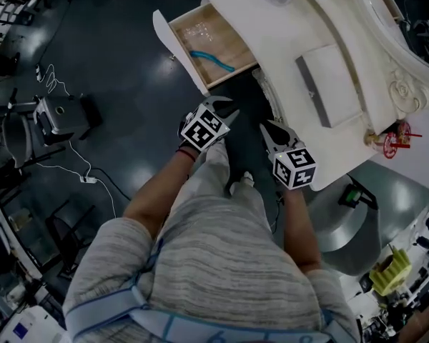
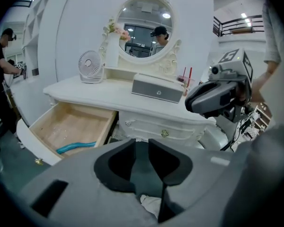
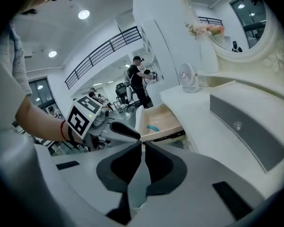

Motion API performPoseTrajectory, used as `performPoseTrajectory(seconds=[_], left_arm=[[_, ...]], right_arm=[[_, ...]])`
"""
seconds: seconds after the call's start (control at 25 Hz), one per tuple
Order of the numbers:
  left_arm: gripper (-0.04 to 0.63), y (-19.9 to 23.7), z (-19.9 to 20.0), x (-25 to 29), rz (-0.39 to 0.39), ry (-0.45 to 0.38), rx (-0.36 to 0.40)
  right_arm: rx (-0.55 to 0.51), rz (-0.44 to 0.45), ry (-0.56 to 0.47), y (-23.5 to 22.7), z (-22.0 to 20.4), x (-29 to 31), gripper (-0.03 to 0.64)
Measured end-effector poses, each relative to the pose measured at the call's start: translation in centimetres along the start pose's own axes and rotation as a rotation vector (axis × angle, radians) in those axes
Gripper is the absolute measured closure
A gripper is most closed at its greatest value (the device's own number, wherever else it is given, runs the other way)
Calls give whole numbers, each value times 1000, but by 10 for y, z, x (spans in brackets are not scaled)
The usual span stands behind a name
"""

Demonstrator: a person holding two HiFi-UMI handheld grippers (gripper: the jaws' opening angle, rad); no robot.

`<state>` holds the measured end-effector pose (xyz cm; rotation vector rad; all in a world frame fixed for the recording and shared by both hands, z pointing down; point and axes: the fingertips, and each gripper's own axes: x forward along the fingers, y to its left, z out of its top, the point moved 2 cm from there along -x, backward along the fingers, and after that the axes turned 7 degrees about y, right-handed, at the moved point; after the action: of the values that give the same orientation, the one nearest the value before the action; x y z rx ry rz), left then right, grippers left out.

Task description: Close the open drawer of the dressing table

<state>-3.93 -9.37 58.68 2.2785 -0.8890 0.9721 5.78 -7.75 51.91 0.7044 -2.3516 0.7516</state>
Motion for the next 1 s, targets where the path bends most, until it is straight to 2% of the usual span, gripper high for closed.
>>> performPoseTrajectory(seconds=[0.32, 0.56, 0.72, 1.0], left_arm=[[505, 39, -26, -38, 54, -6, -57], [506, 64, -40, -67, 66, 9, -79], [506, 80, -44, -78, 83, -14, -74], [506, 112, -54, -90, 141, -26, -134]], right_arm=[[-45, 55, 39, 23, 21, 46, 600], [-65, 43, 43, 32, 42, 69, 600], [-60, 35, 36, 36, 54, 79, 600], [-62, 65, 50, 40, 64, 91, 600]])
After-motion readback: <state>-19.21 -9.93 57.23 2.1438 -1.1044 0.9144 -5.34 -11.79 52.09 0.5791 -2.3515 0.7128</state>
